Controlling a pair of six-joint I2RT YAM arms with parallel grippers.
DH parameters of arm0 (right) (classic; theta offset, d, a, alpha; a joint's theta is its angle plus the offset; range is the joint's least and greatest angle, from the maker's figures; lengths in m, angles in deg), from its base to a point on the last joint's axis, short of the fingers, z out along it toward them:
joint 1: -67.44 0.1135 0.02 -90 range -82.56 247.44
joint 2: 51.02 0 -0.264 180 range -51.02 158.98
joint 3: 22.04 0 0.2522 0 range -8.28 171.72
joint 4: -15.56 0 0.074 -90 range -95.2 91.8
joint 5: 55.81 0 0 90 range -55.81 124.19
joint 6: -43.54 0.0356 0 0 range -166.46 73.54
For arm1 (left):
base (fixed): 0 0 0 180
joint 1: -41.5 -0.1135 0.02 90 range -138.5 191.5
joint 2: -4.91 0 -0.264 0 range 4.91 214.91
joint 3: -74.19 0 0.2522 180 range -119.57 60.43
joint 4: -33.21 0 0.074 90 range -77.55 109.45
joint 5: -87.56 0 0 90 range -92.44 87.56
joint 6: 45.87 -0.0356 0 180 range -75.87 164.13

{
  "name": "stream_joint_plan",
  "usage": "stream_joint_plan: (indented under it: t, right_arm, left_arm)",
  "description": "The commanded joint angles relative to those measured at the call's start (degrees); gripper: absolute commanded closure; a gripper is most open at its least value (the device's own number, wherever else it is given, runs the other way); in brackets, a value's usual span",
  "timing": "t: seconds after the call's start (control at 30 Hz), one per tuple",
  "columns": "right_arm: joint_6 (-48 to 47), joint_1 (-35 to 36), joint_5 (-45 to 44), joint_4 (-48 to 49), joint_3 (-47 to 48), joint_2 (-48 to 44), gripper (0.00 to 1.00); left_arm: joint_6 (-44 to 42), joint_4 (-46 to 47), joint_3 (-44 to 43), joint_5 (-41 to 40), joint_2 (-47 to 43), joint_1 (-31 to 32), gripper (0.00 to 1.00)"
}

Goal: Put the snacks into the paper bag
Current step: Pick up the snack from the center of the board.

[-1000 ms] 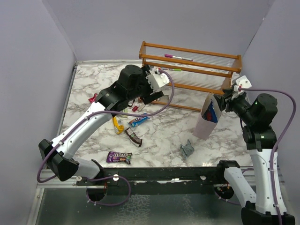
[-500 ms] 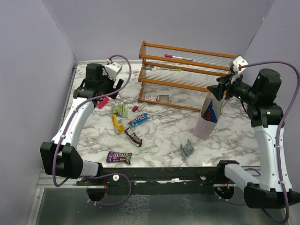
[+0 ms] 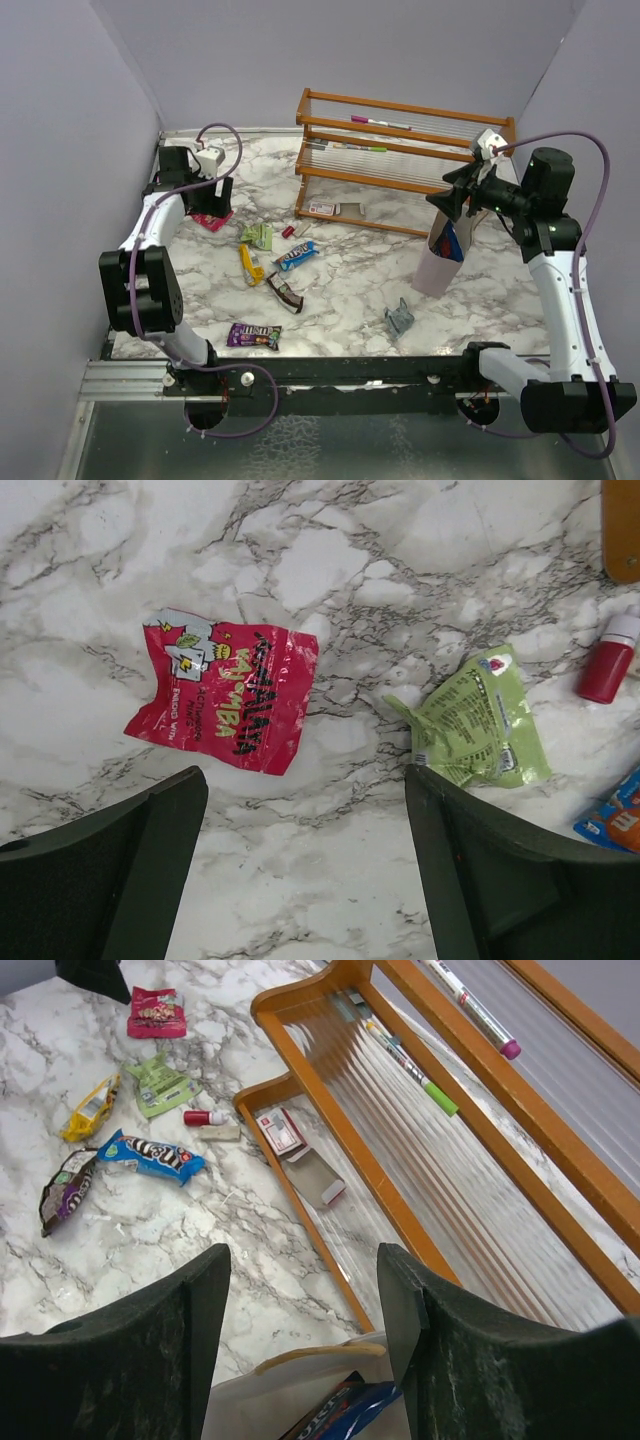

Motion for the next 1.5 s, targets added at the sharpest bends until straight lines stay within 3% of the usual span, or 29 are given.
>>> stream_joint_plan:
  t: [0.0,0.3,0.67,1.1,1.33,1.47]
  right_arm:
    - [-1.0,-0.3,2.3,4.2,-1.6,-1.7,0.39]
    - [-1.6,-0.3,2.5,3.8,-3.3,-1.8,0.39]
    - [-1.2,-0.3,1.7,5.5,-5.8,-1.7,0.38]
    - [-0.8,-0.3,1.7,6.2,-6.8,-2.3,0.38]
    - [-0.5,-0.3,1.6,7.0,-7.8,-2.8,0.38]
    - [-0.4,-0.3,1.0,7.4,-8.1,-3.1,0.37]
  left_arm:
    - [1.6,2.4,-2.7,2.2,5.1,-3.2,0.18]
    - [0.8,1.5,-13.3,6.5,19.1,-11.9,0.18]
    - [-4.7,-9.3,-27.0,15.6,33.1,-14.3,0.18]
    - [-10.2,-17.1,-27.9,21.7,35.6,-15.2,0.39]
    - [-13.1,-19.0,-27.8,24.3,36.2,-15.2,0.57]
    - [-14.9,-19.8,-27.1,25.4,35.6,-15.2,0.73]
